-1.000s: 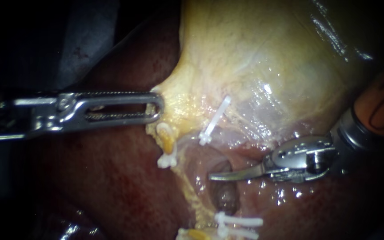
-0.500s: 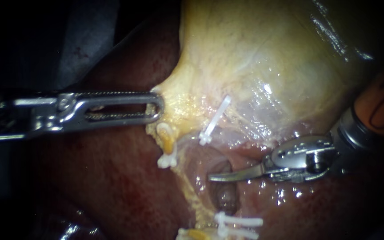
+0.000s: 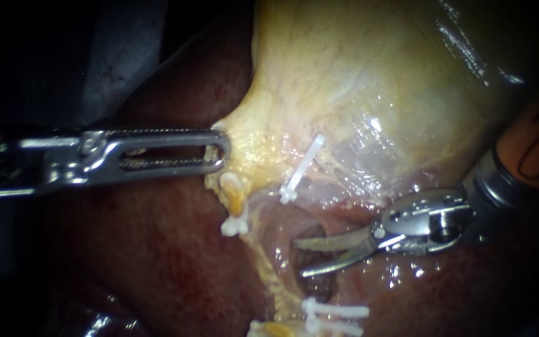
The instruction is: Go back from the cut right tube
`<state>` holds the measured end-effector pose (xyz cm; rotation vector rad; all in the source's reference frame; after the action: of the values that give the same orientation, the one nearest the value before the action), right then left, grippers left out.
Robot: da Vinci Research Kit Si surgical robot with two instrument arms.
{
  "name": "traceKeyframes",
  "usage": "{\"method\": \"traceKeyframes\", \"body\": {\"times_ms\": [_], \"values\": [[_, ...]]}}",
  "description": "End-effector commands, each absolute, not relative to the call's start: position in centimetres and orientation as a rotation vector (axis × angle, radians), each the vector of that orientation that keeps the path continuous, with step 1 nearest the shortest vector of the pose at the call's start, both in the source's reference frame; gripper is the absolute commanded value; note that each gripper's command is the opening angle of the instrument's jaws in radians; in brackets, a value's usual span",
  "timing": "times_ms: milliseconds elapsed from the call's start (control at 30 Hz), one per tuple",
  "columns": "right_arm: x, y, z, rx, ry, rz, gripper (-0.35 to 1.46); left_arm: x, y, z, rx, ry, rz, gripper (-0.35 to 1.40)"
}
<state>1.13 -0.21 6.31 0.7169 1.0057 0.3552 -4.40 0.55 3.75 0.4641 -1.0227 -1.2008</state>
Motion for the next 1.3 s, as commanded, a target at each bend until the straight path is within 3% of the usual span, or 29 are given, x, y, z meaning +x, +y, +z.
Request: {"method": "traceKeyframes", "body": {"times_ms": [33, 333, 867, 967, 1300], "values": [[1.13, -0.20, 6.30, 0.717, 1.005, 0.356, 0.56, -4.40, 0.55, 3.75, 0.464, -1.022, -1.201, -0.35], [0.95, -0.06, 6.13, 0.703, 1.015, 0.355, 0.56, -4.39, 0.55, 3.75, 0.464, -1.023, -1.200, -0.35], [0.23, 0.63, 5.48, 0.565, 1.083, 0.377, 0.57, -4.41, 0.54, 3.76, 0.462, -1.022, -1.201, -0.35], [0.22, 0.72, 5.43, 0.525, 1.104, 0.362, 0.76, -4.41, 0.54, 3.77, 0.462, -1.022, -1.201, -0.35], [0.22, 0.77, 5.41, 0.510, 1.114, 0.353, 0.79, -4.43, 0.53, 3.78, 0.460, -1.022, -1.201, -0.35]]}}
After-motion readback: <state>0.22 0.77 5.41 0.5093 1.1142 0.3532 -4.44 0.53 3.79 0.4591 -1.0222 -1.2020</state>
